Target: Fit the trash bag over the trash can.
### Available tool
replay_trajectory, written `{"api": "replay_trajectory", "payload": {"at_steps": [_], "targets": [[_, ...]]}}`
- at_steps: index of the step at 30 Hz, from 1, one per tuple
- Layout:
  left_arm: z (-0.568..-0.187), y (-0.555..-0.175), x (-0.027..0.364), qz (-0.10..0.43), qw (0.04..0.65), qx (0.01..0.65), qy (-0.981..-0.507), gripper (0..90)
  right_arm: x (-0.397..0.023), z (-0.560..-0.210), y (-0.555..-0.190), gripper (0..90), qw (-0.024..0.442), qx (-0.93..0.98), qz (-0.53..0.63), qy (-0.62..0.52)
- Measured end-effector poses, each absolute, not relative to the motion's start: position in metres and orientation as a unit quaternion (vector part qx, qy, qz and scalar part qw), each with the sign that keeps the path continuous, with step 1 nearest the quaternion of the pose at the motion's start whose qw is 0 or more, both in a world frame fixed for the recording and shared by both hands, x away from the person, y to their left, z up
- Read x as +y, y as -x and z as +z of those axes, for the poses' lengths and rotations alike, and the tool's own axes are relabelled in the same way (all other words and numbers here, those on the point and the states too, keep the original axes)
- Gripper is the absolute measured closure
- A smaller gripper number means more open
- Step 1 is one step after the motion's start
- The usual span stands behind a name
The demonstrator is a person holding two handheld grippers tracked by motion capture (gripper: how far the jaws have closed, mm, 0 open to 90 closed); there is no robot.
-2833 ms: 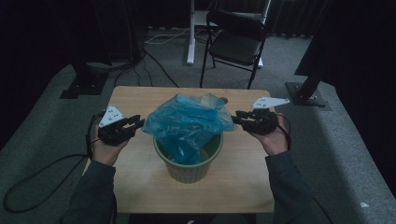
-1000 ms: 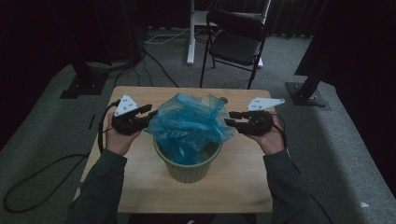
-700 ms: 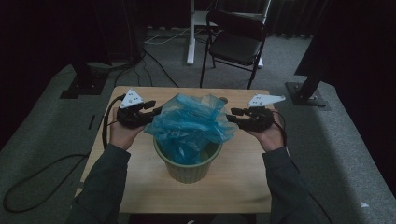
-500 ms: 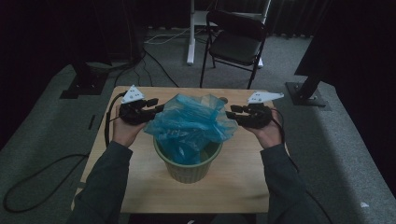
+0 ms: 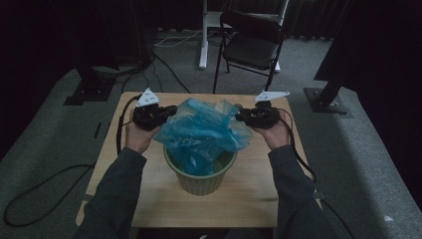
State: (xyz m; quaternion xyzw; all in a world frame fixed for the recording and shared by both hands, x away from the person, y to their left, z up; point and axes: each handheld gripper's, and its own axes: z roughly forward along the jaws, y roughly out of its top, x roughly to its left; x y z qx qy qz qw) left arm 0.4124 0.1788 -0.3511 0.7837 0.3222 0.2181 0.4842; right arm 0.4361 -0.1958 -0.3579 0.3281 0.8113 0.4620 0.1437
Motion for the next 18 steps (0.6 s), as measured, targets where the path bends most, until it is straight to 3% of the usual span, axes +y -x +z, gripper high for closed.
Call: {"api": "replay_trajectory", "payload": {"at_steps": [7, 18], "targets": [[-0.354, -0.419, 0.181, 0.225, 0.474, 0.342, -0.78, 89.7, -0.192, -0.364, -0.445, 84.9, 0.127, 0.811, 0.455, -0.344], [-0.369, -0.431, 0.192, 0.223, 0.444, 0.381, -0.78, 89.7, -0.19, -0.367, -0.444, 89.6, 0.14, 0.819, 0.434, -0.349]]}}
